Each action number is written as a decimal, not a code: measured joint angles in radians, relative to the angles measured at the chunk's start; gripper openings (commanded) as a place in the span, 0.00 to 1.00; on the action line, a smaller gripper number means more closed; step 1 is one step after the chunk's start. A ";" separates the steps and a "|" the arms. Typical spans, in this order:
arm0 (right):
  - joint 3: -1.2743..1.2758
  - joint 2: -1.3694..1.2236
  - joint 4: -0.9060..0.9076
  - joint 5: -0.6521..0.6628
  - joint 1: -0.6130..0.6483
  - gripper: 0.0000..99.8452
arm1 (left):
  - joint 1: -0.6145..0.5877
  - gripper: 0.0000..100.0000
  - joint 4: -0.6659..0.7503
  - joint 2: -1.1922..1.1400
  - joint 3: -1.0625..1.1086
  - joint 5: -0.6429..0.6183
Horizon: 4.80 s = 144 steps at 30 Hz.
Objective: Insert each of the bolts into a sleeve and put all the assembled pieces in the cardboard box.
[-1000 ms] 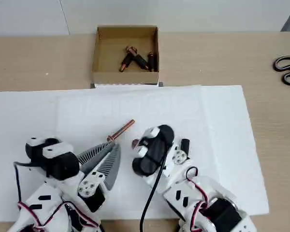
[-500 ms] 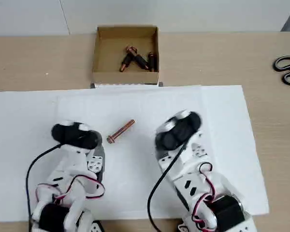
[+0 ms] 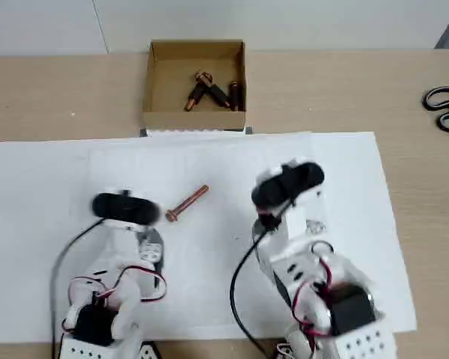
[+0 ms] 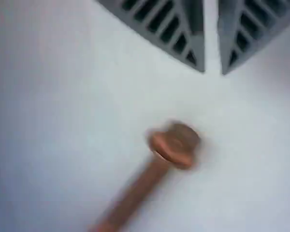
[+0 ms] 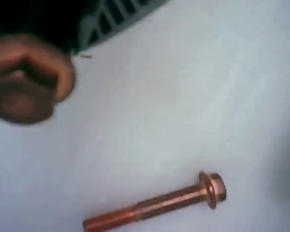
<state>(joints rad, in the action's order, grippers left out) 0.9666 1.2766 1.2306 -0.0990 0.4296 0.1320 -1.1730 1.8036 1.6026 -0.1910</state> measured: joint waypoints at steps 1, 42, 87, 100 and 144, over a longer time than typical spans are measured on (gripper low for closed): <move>-0.049 -0.063 0.000 -0.011 -0.003 0.00 | -0.017 0.01 0.000 0.000 0.003 -0.011; -1.669 -2.055 -0.548 -0.017 -0.034 0.16 | -0.072 0.01 -0.002 0.000 0.002 -0.068; -1.191 -1.277 0.493 0.011 -0.109 0.22 | -0.072 0.01 -0.002 0.000 0.002 -0.103; -0.694 -0.898 0.460 0.009 -0.276 0.22 | -0.072 0.01 -0.002 0.000 0.002 -0.103; -0.307 -0.954 -0.021 -0.347 -0.092 0.22 | -0.100 0.01 -0.002 0.000 0.002 -0.106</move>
<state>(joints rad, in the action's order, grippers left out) 0.6598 0.3222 1.2091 -0.4457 0.3376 0.0322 -1.1745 1.8036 1.6042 -0.2969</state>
